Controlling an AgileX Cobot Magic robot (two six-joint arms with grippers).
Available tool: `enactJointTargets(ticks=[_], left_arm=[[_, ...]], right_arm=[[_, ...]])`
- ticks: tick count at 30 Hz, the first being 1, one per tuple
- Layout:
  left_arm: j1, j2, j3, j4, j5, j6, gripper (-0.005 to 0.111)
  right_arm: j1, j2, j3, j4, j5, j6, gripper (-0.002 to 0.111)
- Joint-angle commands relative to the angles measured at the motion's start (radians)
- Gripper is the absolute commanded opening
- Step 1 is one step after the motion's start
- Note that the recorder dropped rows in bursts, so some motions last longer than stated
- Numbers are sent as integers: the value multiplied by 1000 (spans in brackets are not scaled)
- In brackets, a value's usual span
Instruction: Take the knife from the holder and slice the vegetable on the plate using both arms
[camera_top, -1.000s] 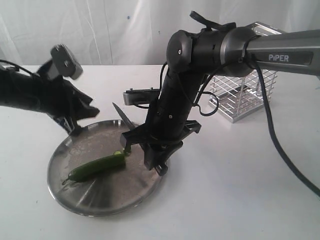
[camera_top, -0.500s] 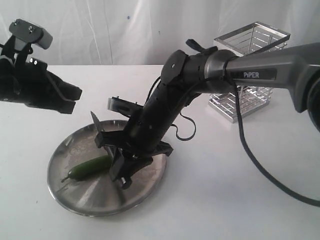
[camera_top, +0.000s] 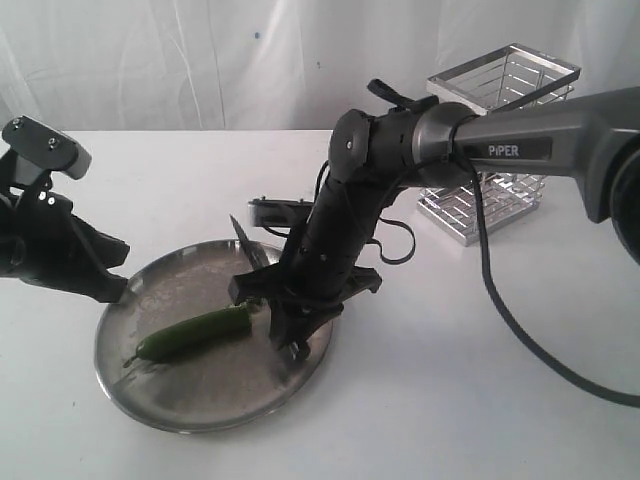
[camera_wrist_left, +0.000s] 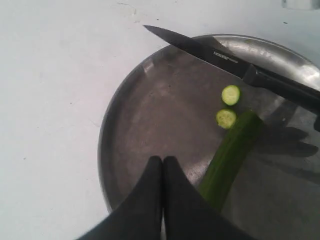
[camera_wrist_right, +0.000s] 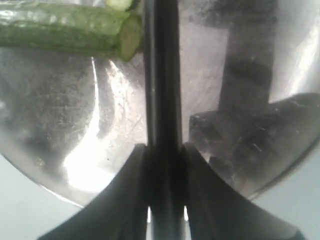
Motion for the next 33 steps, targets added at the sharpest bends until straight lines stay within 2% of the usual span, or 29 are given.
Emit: enactJointTargets(ticks=[1, 2, 8, 12, 16, 20, 22, 27, 28, 30, 32, 33], left_arm=[[-4, -11, 7, -19, -8, -11, 0], [-4, -11, 7, -19, -8, -11, 0], [-4, -11, 7, -19, -52, -19, 0], [-4, -36, 7, -19, -48, -84, 0], [-4, -110, 7, -23, -47, -204, 0], [-4, -209, 7, -22, -35, -466, 0], [-4, -237, 18, -22, -51, -539, 0], [-4, -341, 144, -22, -211, -600, 0], [-4, -397, 223, -49, -287, -600, 0], [-4, -466, 310, -137, -366, -600, 0], [-4, -537, 390, -219, -426, -590, 0], [-4, -595, 454, -279, -459, -549, 0]], right_arm=[[-3, -6, -1, -4, 3, -79, 0], [-3, -6, -1, -4, 3, -79, 1], [-3, -6, -1, -76, 12, -79, 27], [-3, -12, -3, -154, 84, -79, 28], [-3, -79, -5, -383, 112, -30, 25], [-3, -166, -1, -754, 57, 209, 4], [-14, -186, 1, -825, 57, 265, 0], [-145, -241, 80, -675, 17, 232, 0], [-227, -289, 161, -536, -2, 121, 0], [-295, -360, 261, -429, -21, -5, 0], [-366, -447, 357, -322, -81, -28, 0], [-423, -560, 465, -297, -178, -34, 0]])
